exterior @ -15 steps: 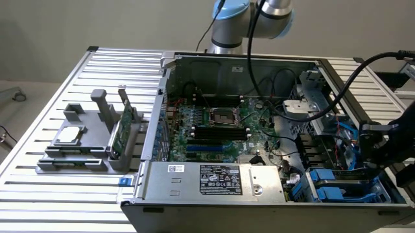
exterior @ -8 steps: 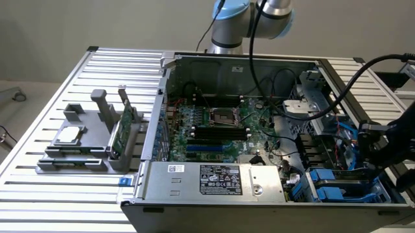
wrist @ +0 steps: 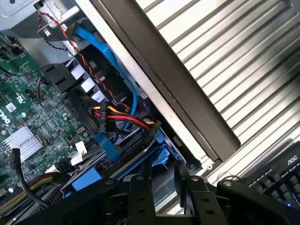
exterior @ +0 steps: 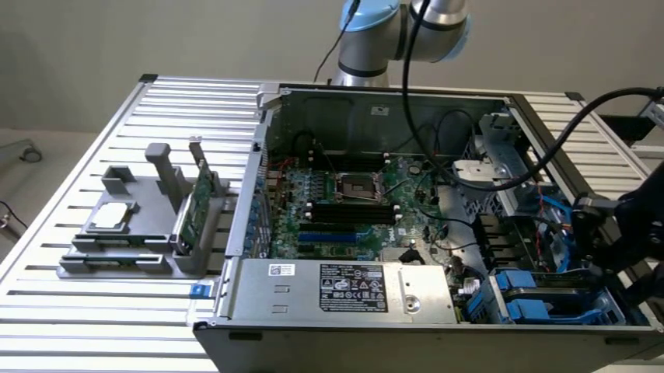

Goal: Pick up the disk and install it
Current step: 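Insert the first disk wire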

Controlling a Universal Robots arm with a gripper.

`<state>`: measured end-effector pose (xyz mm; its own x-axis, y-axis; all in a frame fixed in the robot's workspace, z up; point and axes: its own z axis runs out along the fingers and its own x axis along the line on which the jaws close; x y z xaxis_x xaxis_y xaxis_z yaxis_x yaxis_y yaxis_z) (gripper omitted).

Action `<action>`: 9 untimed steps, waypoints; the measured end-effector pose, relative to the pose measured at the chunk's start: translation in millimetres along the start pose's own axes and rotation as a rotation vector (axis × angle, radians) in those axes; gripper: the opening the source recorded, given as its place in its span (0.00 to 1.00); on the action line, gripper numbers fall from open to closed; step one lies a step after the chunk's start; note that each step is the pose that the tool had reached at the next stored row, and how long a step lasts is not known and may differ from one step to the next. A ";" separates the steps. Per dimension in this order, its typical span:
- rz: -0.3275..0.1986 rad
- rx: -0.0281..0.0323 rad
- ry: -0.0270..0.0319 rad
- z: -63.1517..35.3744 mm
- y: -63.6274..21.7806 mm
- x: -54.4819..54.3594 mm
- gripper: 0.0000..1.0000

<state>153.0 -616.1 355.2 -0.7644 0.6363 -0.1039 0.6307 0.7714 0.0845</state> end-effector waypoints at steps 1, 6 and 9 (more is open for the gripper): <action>0.011 0.0041 0.0027 0.0 0.0 0.0 0.33; 0.059 0.0255 0.0195 0.0 0.1 0.0 0.33; 0.084 0.0379 0.0312 0.0 0.0 0.0 0.33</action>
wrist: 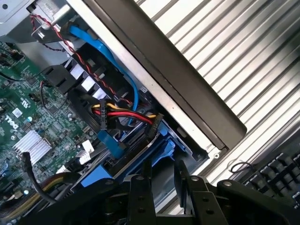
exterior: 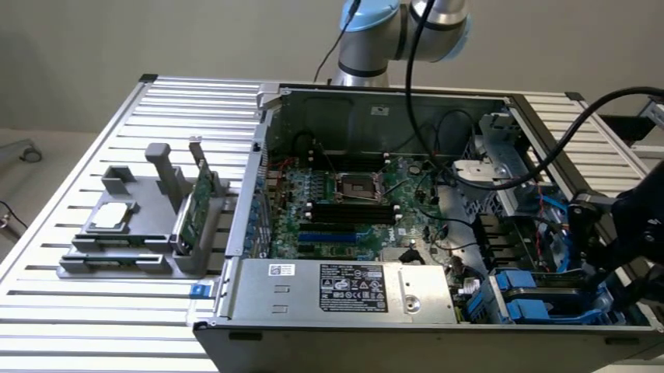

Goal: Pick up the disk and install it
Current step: 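Insert the first disk wire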

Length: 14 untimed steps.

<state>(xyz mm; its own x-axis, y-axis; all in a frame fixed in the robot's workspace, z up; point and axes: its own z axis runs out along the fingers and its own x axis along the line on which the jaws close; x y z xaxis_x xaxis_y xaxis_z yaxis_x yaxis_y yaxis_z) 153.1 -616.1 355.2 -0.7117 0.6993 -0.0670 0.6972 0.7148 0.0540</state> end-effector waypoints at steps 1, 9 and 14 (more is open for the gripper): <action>0.009 0.0043 0.0040 0.0 0.0 0.0 0.33; 0.085 0.0210 0.0265 -0.4 0.0 0.0 0.33; 0.143 0.0215 0.0288 -0.6 -0.2 0.2 0.33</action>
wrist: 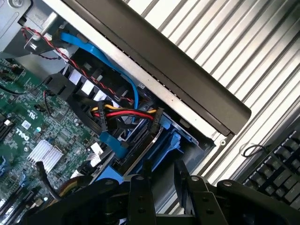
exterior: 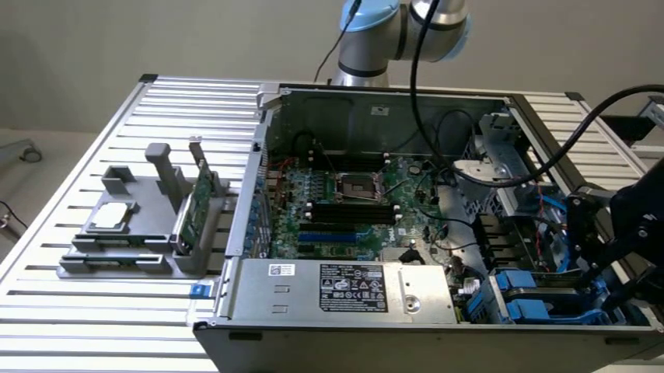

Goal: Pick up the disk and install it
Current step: 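Insert the first disk wire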

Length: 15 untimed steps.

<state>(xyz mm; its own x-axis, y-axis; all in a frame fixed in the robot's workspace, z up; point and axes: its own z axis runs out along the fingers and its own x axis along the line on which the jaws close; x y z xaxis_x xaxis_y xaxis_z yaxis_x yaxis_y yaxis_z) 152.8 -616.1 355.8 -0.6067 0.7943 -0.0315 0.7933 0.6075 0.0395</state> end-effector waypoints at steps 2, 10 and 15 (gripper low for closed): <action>0.025 -0.0007 0.0013 0.0 -0.2 0.1 0.33; 0.130 -0.0009 0.0031 0.0 -0.5 0.3 0.33; 0.205 -0.0001 0.0019 0.2 -0.6 0.4 0.33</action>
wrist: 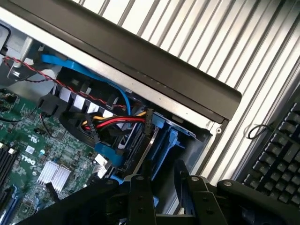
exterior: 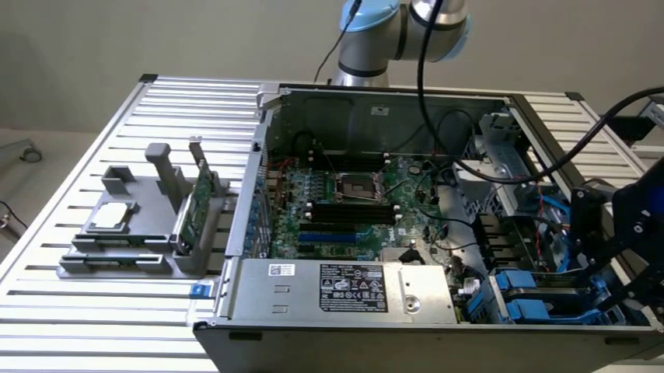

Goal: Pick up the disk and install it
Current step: 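Insert the first disk wire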

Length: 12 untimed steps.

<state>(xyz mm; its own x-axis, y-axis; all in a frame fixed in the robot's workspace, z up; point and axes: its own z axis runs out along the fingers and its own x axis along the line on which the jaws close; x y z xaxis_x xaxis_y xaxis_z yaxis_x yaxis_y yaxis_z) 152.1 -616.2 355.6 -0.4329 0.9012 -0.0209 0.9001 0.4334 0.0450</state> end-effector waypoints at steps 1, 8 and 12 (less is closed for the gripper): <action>0.014 0.0001 -0.0003 0.0 0.0 0.0 0.33; 0.105 0.0017 -0.0005 0.1 -0.1 0.1 0.33; 0.144 0.0029 0.0040 0.5 -0.1 0.1 0.33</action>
<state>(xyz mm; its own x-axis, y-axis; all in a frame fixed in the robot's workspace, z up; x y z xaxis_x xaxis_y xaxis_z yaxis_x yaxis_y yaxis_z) 151.9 -616.1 355.1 -0.2996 0.9540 -0.0105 0.9530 0.2998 0.0444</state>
